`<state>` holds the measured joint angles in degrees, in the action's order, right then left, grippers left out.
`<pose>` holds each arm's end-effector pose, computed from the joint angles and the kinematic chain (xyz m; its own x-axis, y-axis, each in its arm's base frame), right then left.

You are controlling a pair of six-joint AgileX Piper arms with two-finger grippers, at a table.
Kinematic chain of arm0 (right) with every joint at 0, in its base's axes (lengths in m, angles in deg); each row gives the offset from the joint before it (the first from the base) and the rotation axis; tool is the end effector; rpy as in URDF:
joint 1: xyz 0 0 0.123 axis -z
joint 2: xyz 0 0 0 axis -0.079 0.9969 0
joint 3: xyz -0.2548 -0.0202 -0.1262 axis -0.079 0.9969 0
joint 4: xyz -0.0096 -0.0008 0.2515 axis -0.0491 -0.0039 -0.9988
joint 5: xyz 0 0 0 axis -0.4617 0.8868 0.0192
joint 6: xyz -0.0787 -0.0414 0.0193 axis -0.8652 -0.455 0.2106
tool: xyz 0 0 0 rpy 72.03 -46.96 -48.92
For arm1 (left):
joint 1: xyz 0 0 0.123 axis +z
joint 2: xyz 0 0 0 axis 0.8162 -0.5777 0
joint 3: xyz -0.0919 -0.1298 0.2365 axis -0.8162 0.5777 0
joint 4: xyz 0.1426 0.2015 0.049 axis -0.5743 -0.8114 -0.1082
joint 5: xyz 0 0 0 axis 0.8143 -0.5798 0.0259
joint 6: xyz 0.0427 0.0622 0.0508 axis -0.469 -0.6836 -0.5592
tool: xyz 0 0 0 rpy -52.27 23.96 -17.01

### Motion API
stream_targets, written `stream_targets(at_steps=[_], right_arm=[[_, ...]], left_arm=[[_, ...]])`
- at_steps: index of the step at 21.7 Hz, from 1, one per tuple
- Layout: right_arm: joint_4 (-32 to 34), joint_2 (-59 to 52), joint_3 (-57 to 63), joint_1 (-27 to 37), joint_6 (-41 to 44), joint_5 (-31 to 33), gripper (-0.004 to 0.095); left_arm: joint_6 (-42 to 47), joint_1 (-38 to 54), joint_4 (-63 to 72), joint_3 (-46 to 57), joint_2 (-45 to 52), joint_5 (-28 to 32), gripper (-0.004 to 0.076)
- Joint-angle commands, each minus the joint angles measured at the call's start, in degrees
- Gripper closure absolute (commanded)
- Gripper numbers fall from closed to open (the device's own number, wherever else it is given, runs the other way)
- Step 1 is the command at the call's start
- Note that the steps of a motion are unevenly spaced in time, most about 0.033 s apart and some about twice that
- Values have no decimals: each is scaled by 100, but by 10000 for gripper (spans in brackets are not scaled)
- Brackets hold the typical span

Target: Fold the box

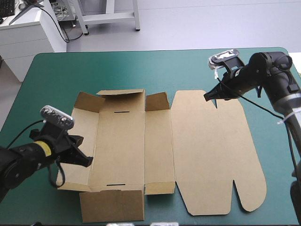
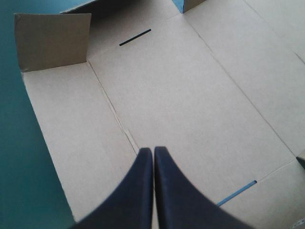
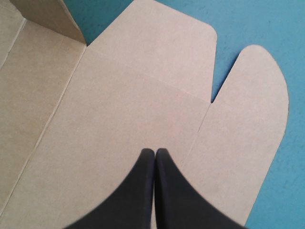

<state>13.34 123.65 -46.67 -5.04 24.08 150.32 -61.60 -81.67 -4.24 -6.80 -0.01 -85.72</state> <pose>0.3181 0.0681 0.3943 -0.7720 -0.3565 -0.5262 -0.4287 0.9033 0.0171 0.1306 -0.0623 0.3732 -0.5962 0.3850 -0.7045 0.4721 0.8779 0.0802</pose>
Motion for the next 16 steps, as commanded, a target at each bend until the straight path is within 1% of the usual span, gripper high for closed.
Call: stream_targets(at_steps=[1, 4, 5, 7, 8, 10, 11, 12, 13, 14, 16], right_arm=[[-50, -806, 676, 41, 47, -414, 923], [-46, -1258, 1427, 41, 47, -764, 924], [-46, -1565, 1820, 41, 90, -898, 924], [-46, -2050, 2503, 41, 115, -1063, 923], [-46, -2251, 2706, 41, 115, -1090, 924], [-46, -2724, 3245, 41, 139, -1151, 925], [-46, -3069, 3555, 41, 181, -1198, 926], [-46, -3207, 3665, 41, 181, -1229, 925], [-35, -3527, 3862, 41, 193, -1279, 925], [-35, -3697, 3972, 41, 209, -1305, 925], [-35, -4010, 4177, 41, 270, -1274, 925]], left_arm=[[59, 7, -50, -678, -830, 88, 731], [-59, 7, -14, -927, -1322, 92, 731], [-100, 7, -14, -1055, -1581, 64, 730], [-381, 33, 142, -1197, -1938, -84, 705], [-502, 93, 275, -1271, -2074, -129, 706], [-861, 415, 902, -1369, -2332, -171, 706], [-1374, 876, 1605, -1424, -2473, -229, 706], [-1644, 1024, 1903, -1455, -2512, -293, 706], [-2021, 1568, 2513, -1455, -2580, -380, 706], [-2174, 1852, 2745, -1455, -2606, -467, 706], [-2213, 2385, 2961, -1455, -2620, -647, 706]])
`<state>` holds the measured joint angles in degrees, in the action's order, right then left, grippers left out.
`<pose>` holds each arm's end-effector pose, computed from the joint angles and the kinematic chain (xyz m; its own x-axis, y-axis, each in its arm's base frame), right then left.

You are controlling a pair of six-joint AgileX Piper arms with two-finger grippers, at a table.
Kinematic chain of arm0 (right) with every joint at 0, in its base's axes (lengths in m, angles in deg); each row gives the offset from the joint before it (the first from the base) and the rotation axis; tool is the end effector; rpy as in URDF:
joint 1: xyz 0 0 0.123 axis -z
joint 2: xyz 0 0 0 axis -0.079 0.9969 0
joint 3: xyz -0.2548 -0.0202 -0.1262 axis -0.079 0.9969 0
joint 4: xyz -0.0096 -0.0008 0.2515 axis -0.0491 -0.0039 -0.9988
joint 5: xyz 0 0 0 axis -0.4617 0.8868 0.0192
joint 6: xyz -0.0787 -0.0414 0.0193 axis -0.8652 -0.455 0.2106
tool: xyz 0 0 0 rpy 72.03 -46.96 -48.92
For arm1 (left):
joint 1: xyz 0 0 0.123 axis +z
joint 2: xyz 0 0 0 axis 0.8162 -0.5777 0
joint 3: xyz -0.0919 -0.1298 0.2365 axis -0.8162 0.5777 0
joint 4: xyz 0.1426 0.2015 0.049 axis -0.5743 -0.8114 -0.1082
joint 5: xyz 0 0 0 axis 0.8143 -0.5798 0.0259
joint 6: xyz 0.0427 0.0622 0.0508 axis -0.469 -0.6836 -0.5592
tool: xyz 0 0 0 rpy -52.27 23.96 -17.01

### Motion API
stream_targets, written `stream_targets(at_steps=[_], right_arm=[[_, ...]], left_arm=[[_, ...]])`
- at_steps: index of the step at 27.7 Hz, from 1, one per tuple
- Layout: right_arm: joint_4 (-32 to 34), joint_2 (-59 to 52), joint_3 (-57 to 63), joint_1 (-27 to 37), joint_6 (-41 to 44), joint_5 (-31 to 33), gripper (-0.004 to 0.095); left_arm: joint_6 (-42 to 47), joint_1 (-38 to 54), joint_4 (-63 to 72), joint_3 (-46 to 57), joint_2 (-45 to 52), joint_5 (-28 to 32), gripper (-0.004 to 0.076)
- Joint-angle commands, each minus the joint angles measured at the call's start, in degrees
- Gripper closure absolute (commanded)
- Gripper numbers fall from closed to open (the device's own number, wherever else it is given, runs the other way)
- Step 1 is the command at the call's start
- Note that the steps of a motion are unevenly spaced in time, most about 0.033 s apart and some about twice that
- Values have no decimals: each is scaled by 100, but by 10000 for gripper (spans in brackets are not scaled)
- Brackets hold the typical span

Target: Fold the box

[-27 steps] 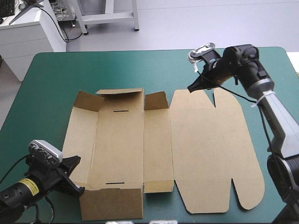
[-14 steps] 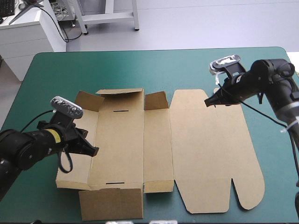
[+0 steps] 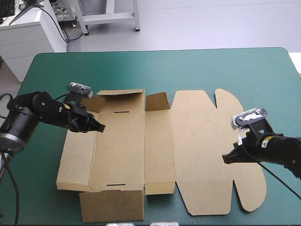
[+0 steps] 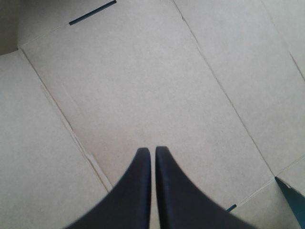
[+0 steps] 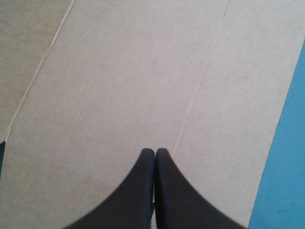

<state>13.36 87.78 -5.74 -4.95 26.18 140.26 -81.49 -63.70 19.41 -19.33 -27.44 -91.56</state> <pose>0.1597 0.0400 0.3447 -0.7501 -0.2896 -0.5945 -0.3742 0.9271 0.0204 0.2490 -0.0689 0.3423 -0.8010 0.3429 -0.4908 0.4791 0.8587 -0.1819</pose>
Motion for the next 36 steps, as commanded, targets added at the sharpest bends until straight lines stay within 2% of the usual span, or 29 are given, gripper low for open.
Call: stream_targets(at_steps=[1, 5, 12, 17, 20, 23, 31, 33, 36], right_arm=[[8, -673, 228, 33, 101, -268, 925], [245, -1199, 499, 33, 352, -279, 925], [259, -1289, 557, 33, 368, -279, 925], [259, -1289, 655, 33, 368, -279, 927], [259, -1289, 787, 33, 356, -287, 927], [259, -1289, 925, 33, 343, -334, 927], [259, -1289, 992, 33, 343, -559, 927], [259, -1289, 992, 33, 321, -559, 927], [259, -1289, 992, 33, 279, -559, 927]], left_arm=[[-223, 1027, 600, -202, 123, -263, 709], [-295, 2189, 556, -202, 163, -1050, 710], [-226, 2908, 540, -202, 247, -1040, 713], [21, 3201, 440, -202, 247, -732, 713], [21, 3339, 551, -202, 178, -742, 681], [21, 3430, 568, -202, 33, -953, 571], [-20, 3466, 608, -202, -282, -1042, 95], [-20, 3466, 608, -202, -333, -1042, 64], [-61, 3466, 695, -84, -433, -1042, 62]])
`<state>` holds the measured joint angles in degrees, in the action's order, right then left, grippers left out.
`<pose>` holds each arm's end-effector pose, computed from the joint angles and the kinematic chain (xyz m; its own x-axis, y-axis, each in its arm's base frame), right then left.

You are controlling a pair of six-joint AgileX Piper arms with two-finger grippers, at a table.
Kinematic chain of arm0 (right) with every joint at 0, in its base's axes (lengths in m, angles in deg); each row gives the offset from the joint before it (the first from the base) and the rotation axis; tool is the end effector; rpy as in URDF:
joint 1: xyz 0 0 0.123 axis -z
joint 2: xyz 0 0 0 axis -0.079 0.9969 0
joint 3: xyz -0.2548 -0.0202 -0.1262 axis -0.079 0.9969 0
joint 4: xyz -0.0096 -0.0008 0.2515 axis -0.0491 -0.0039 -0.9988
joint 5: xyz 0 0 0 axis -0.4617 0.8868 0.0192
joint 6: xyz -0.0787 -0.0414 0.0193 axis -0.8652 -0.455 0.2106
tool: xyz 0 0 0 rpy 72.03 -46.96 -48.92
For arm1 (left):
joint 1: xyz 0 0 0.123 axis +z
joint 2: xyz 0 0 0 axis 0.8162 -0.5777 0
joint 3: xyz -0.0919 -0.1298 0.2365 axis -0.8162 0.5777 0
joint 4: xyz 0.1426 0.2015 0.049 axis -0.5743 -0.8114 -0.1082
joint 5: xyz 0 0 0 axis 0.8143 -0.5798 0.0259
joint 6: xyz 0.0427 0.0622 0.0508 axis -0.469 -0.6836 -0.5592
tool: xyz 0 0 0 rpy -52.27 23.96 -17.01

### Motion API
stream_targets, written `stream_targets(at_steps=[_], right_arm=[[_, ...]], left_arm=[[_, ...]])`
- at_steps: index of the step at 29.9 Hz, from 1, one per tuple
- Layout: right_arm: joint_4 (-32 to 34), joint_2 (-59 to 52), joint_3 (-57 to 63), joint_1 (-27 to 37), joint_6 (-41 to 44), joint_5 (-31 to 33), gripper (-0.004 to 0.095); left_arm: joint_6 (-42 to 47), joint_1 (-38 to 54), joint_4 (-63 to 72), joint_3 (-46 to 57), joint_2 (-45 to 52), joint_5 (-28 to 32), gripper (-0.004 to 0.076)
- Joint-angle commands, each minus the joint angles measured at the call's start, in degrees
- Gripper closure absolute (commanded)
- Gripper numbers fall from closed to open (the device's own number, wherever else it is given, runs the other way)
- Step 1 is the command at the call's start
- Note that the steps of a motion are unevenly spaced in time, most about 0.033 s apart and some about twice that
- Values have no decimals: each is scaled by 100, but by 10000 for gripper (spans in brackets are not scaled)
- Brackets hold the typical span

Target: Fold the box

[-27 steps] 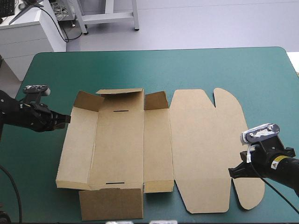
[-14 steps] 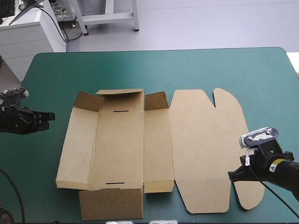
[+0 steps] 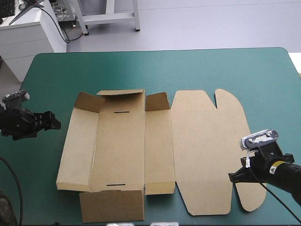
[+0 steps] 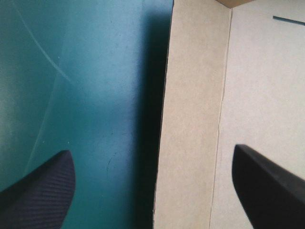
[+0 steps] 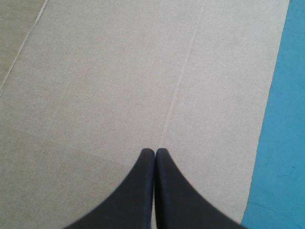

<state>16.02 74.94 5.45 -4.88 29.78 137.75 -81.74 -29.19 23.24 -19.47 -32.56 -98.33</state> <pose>0.1127 0.0281 0.3187 -0.7265 -0.2420 -0.6432 -0.3170 0.9484 0.0011 0.2550 0.0820 0.3188 -0.9227 -0.1919 -0.3343 -0.0847 0.9470 -0.3099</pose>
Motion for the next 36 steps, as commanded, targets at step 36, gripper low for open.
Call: stream_targets(at_steps=[36], right_arm=[[-56, -5, -127, 26, -229, -454, 927]], left_arm=[[-1187, -804, 1777, 2527, -216, 430, 174]])
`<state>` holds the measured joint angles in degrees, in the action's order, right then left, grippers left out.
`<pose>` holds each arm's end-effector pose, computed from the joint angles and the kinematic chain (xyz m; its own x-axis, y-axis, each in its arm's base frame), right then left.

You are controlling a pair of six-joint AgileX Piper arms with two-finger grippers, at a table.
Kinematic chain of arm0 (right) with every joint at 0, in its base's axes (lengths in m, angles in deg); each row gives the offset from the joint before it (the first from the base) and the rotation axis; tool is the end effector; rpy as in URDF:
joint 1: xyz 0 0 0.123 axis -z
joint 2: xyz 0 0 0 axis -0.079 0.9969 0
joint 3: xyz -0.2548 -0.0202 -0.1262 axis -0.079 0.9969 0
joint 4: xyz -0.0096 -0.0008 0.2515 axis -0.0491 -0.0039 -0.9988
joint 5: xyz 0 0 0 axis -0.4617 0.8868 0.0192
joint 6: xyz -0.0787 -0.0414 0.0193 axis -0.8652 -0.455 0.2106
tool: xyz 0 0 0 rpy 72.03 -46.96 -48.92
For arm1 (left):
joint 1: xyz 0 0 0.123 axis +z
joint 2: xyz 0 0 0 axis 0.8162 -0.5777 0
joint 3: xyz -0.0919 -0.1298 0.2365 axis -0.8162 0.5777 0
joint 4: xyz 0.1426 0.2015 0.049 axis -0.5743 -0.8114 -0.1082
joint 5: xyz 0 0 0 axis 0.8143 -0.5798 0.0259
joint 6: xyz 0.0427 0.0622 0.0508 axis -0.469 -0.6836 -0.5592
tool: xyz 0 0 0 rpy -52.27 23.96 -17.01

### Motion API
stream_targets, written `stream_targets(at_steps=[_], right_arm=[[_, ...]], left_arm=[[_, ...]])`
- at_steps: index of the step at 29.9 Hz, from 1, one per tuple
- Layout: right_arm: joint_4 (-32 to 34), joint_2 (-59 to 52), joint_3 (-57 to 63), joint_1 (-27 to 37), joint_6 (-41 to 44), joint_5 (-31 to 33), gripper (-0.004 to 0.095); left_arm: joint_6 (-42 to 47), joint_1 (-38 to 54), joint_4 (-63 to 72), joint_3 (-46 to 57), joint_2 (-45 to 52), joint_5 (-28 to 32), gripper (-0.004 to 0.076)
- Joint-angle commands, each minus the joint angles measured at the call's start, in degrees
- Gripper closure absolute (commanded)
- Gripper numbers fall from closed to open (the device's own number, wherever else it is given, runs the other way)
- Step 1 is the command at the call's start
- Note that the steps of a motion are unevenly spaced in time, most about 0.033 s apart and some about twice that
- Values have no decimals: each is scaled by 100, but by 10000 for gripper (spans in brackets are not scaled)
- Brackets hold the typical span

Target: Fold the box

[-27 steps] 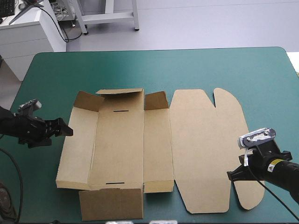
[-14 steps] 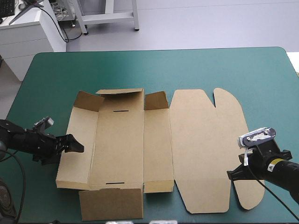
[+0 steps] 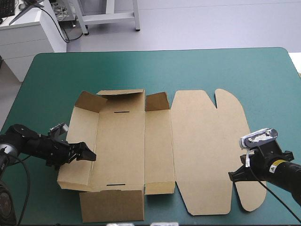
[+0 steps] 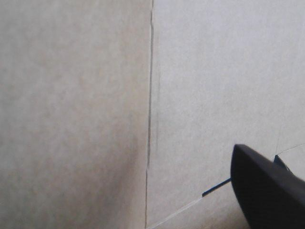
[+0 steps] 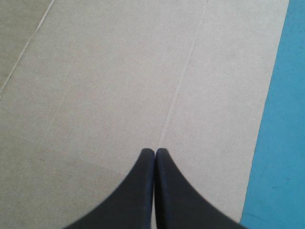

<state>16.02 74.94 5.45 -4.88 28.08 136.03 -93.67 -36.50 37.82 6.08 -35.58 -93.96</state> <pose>0.1148 0.0282 0.3205 -0.6985 -0.2640 -0.6651 -0.3344 0.9422 -0.0229 0.2234 0.0180 0.2067 -0.9942 -0.0837 -0.0680 -0.0287 0.8132 -0.5812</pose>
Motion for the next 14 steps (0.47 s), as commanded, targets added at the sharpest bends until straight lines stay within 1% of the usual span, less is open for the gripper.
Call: stream_targets(at_steps=[1, 3, 4, 5, 8, 11, 14], right_arm=[[-59, -5, -127, 26, -60, -282, 927], [-69, -5, -127, 26, -60, -282, 927], [-69, -5, -127, 26, -60, -282, 927], [-69, -5, -127, 26, -60, -282, 927], [-69, -5, -127, 26, -60, -282, 927], [-69, -5, -127, 26, -60, -282, 927], [-69, -5, -127, 26, -60, -282, 927]], left_arm=[[6, -74, 287, -27, 86, -18, 216], [6, -74, 219, -27, 86, -44, 311], [6, -74, 221, -27, 86, -41, 340], [6, -62, 221, -27, 86, -41, 404], [6, -62, 221, -27, 86, -28, 505], [6, -62, 221, -37, 86, 25, 593], [100, -62, 221, -60, 86, 25, 656]])
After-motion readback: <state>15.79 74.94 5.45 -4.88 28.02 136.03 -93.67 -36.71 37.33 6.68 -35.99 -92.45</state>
